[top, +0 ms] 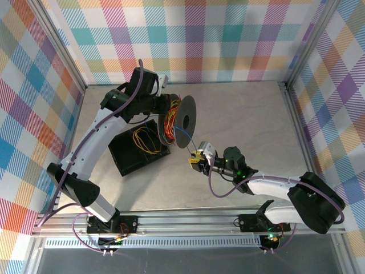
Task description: Wrap the cables
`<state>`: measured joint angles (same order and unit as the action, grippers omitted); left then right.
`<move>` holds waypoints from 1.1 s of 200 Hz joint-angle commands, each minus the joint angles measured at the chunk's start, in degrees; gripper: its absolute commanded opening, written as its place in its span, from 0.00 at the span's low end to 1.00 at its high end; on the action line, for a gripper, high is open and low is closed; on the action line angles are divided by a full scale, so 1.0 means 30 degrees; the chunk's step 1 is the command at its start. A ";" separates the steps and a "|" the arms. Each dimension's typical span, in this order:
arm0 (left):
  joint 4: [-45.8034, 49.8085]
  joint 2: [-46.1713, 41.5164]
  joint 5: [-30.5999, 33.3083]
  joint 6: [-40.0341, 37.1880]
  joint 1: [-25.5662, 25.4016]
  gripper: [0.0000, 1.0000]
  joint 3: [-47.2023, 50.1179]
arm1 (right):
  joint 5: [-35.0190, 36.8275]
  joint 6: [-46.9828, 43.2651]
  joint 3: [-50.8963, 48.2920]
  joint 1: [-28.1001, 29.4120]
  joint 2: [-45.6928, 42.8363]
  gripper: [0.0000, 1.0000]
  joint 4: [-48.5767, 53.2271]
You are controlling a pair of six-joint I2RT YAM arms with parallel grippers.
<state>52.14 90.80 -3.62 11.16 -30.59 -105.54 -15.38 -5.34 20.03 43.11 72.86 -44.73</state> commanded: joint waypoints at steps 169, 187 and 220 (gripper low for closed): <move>-0.3150 -0.1680 0.2495 -0.3169 -0.1436 0.00 0.3750 | 0.7933 -0.1320 1.3977 -0.1847 -0.2296 0.00 2.3979; -0.3344 -0.2683 0.1756 -0.3806 -0.1492 0.00 0.4792 | 0.7902 -0.1439 1.7193 -0.4383 -0.0343 0.00 2.6754; -0.3266 -0.4493 -0.0128 -0.4462 -0.1754 0.00 0.6089 | 0.6450 -0.0240 2.3106 -0.8616 0.3787 0.00 3.0315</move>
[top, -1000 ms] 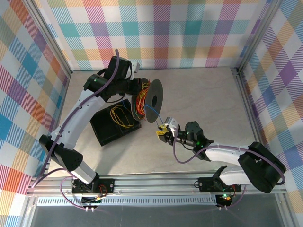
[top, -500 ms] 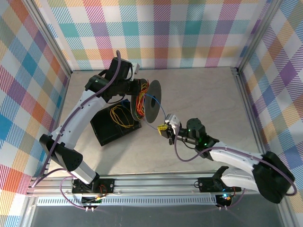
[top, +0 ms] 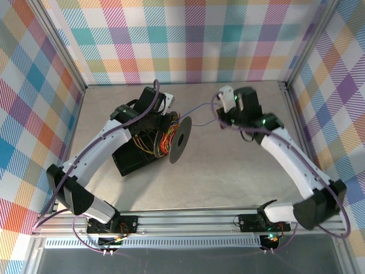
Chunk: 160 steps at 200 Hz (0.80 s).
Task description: Wrap the cables
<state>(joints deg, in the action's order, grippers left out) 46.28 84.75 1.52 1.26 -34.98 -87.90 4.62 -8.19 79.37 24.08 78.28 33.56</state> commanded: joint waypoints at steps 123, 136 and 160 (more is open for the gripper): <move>-0.3727 -0.5383 -0.7375 0.1595 0.1067 0.00 0.1691 | -0.2661 0.1818 0.2146 -0.4182 0.6947 0.00 0.2187; -0.4223 -0.5585 -0.7618 0.2303 0.1564 0.00 0.1730 | -0.3667 0.1979 0.1630 -0.4151 0.6123 0.00 0.1568; -0.5402 -0.5642 -0.8486 0.3580 0.2245 0.00 0.1822 | -0.5407 0.2421 0.0445 -0.3992 0.5004 0.00 0.0262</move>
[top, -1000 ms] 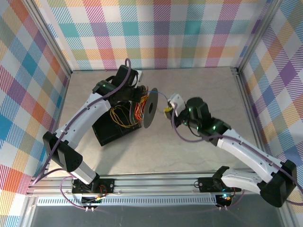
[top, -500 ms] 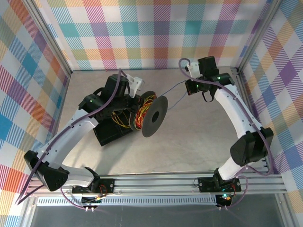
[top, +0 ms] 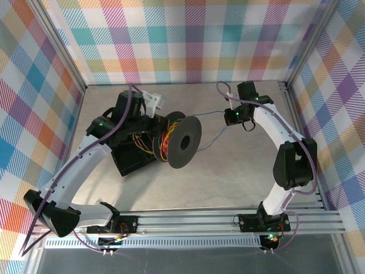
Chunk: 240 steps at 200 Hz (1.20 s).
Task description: Wrap the cables
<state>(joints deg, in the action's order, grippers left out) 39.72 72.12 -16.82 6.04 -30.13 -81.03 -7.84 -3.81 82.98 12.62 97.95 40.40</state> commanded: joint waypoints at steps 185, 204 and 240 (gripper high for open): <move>-1.6726 -0.0569 0.6952 1.2146 0.2144 0.00 0.5057 | -0.5678 0.6671 -1.1396 0.7795 -0.4871 0.00 -1.5707; -1.7566 -0.0119 0.8587 1.2496 0.1956 0.00 0.5361 | -0.5685 0.7367 -1.2191 0.7889 -0.5190 0.00 -1.7823; -1.8984 0.1363 1.1141 1.3096 0.1374 0.00 0.5101 | -0.5622 0.7316 -1.2762 0.8437 -0.5883 0.00 -1.9750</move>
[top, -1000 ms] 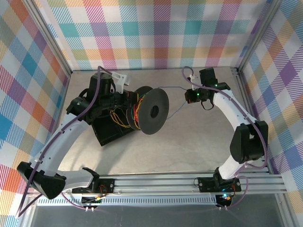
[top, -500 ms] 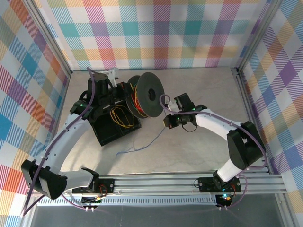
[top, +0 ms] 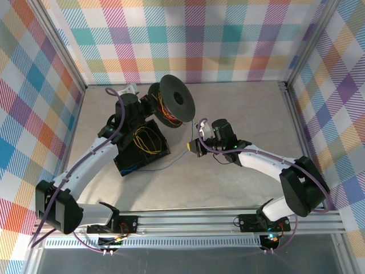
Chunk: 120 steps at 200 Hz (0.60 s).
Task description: Wrap the cables
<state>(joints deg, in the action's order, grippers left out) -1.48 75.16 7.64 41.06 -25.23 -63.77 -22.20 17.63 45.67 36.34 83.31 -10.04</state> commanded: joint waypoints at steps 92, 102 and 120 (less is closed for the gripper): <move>-0.5923 0.2787 0.4897 0.1220 -0.1827 0.00 -0.1438 | -0.0930 -0.1984 0.1187 0.1827 -0.1570 0.00 -0.0877; -0.5881 0.2775 0.4724 0.1205 -0.1843 0.00 -0.1447 | -0.0439 -0.2226 0.1609 0.1805 -0.1248 0.00 0.0087; -0.5786 0.2509 0.4534 0.1312 -0.1843 0.00 -0.1435 | 0.0235 -0.2139 0.2043 0.1811 -0.0719 0.03 0.1316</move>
<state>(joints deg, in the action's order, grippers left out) -8.14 84.84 19.18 43.53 -31.00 -64.45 -23.22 14.02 48.14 41.08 80.14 -10.72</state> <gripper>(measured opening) 0.066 0.048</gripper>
